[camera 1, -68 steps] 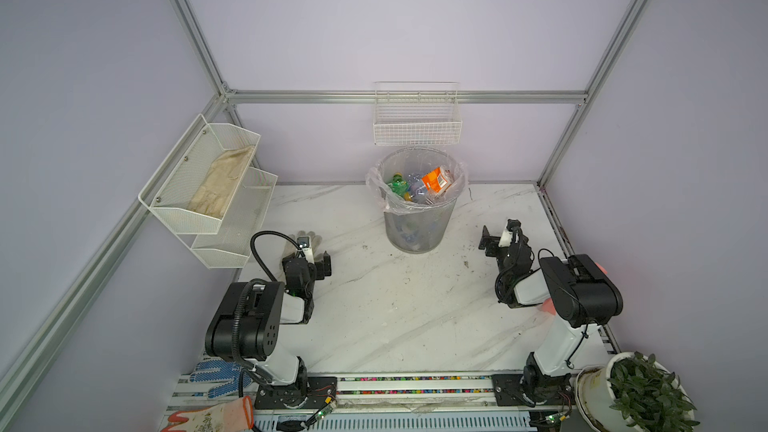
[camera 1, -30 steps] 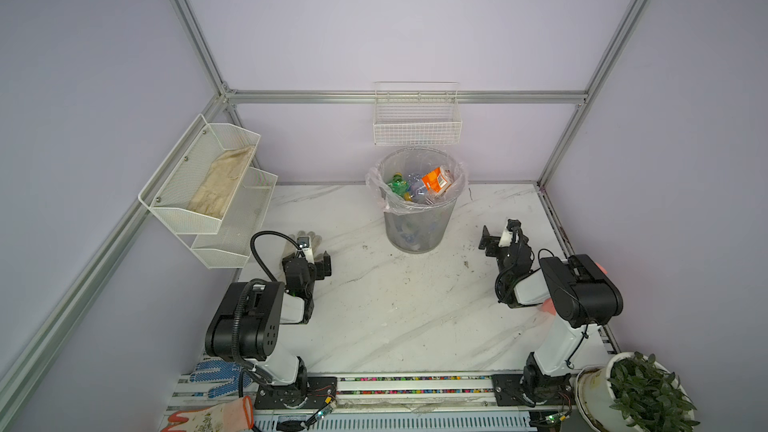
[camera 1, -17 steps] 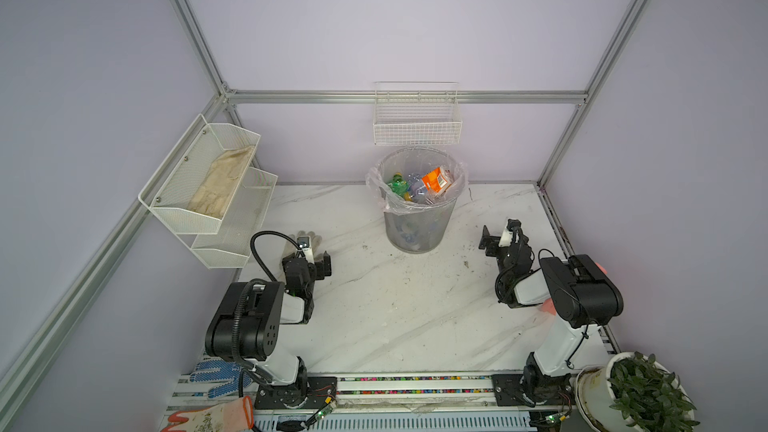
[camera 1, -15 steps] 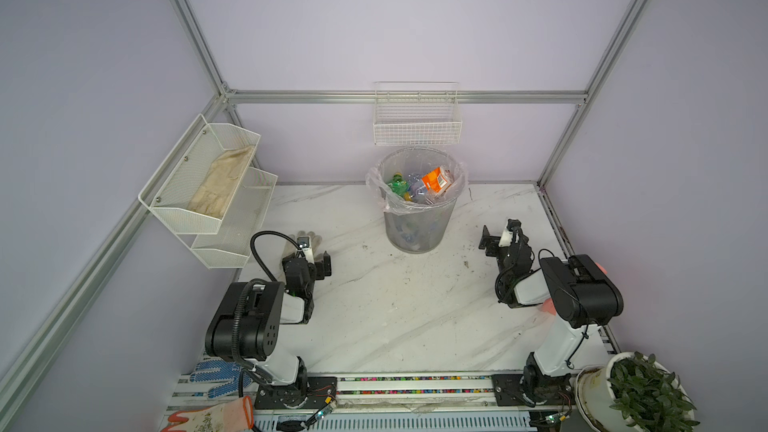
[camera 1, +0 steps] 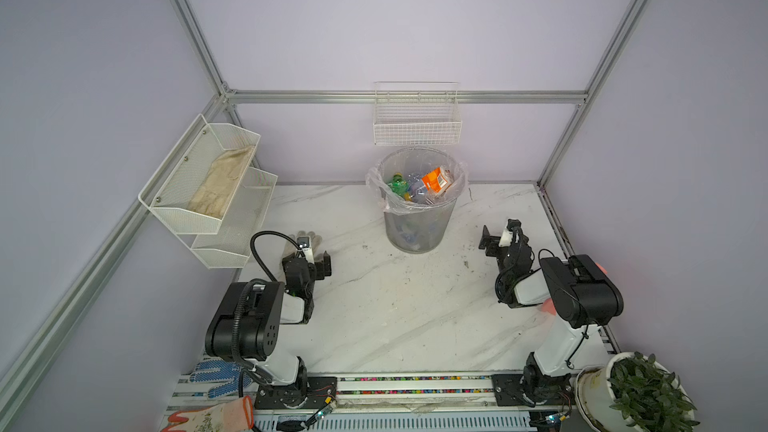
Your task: Throw the plastic bottles in the bin
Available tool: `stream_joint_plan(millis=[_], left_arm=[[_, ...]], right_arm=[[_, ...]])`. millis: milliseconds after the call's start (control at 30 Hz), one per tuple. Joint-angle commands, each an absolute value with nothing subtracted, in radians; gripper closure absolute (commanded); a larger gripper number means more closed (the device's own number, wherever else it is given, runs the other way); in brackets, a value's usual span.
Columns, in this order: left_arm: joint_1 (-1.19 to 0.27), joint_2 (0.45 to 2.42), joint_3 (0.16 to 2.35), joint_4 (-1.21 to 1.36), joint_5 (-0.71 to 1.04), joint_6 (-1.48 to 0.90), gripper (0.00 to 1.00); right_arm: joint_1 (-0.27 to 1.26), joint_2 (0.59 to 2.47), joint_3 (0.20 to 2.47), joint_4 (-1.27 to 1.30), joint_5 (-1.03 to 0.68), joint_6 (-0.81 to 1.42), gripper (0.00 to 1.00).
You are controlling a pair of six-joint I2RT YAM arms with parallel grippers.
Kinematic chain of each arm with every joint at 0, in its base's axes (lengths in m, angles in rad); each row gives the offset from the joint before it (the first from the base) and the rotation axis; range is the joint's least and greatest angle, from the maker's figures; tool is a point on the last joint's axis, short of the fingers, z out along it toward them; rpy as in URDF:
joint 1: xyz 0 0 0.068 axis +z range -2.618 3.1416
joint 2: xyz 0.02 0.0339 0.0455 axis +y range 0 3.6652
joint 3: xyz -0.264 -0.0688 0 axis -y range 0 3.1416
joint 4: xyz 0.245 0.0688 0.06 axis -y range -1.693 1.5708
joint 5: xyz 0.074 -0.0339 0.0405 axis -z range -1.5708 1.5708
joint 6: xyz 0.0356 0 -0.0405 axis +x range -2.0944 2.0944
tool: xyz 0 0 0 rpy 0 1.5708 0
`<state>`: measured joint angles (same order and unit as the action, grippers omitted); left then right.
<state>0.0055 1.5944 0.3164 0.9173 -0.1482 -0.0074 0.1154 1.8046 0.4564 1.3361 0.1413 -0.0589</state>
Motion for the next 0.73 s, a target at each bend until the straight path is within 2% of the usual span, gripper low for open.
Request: stream_joint_plan(millis=[0,700], left_arm=[[0.012,1.571,0.38,0.945,-0.143,-0.009,0.0],[0.016,1.567,0.384,0.932,-0.132,-0.009,0.0]], right_arm=[[0.109,1.781,0.46,1.347,0.143,-0.075,0.03],[0.109,1.784,0.47,1.329,0.136,-0.063,0.02]])
